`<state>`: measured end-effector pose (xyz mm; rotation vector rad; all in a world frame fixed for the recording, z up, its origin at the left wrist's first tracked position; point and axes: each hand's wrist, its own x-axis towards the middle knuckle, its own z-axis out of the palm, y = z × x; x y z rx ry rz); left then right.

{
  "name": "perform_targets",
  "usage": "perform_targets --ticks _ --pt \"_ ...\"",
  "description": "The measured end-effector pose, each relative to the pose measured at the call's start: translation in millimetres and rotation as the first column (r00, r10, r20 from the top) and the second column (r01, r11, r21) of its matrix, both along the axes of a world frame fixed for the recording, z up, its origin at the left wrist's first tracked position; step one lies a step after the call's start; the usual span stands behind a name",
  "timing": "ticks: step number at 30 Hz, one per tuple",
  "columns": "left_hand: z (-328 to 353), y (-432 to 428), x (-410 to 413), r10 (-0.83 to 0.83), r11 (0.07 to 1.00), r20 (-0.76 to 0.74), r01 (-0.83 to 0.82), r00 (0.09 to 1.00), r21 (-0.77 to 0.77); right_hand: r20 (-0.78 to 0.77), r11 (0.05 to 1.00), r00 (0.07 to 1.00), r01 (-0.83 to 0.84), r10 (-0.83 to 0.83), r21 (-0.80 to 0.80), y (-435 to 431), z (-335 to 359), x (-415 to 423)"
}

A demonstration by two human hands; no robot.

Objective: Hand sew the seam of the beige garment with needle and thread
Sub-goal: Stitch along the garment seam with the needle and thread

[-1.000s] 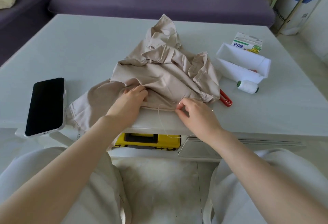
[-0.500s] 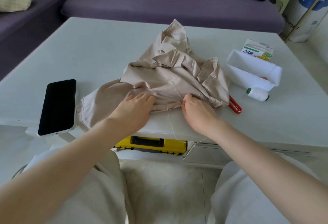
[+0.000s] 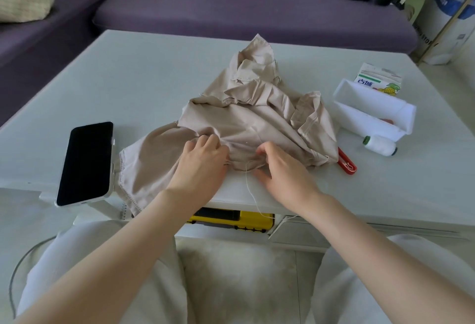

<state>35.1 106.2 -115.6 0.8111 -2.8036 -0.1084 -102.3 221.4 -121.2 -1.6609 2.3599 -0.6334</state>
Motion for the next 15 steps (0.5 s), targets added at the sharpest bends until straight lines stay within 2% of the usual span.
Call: perform_targets --ticks 2,5,8,12,15 --pt "1.2 -1.2 0.6 -0.024 0.999 -0.072 0.025 0.997 0.022 -0.005 0.999 0.999 -0.033 0.033 -0.008 -0.4 -0.8 1.6" --pt "6.7 -0.6 2.1 -0.010 0.980 -0.150 0.040 0.989 0.196 0.003 0.999 0.999 -0.042 0.042 -0.029 -0.4 -3.5 -0.7" --pt "8.3 0.5 2.3 0.011 0.952 -0.153 0.036 0.988 0.304 -0.008 0.999 0.999 -0.041 0.040 -0.034 -0.1 -6.1 -3.8" --pt "9.4 5.0 0.9 -0.066 0.956 -0.098 0.091 0.993 0.280 -0.020 0.999 0.999 -0.039 0.038 -0.038 0.6 -7.0 -4.3" --pt "7.3 5.5 2.6 -0.123 0.963 -0.082 0.139 0.989 0.229 0.029 0.999 0.999 -0.021 0.022 -0.050 -1.0 -7.6 -4.8"
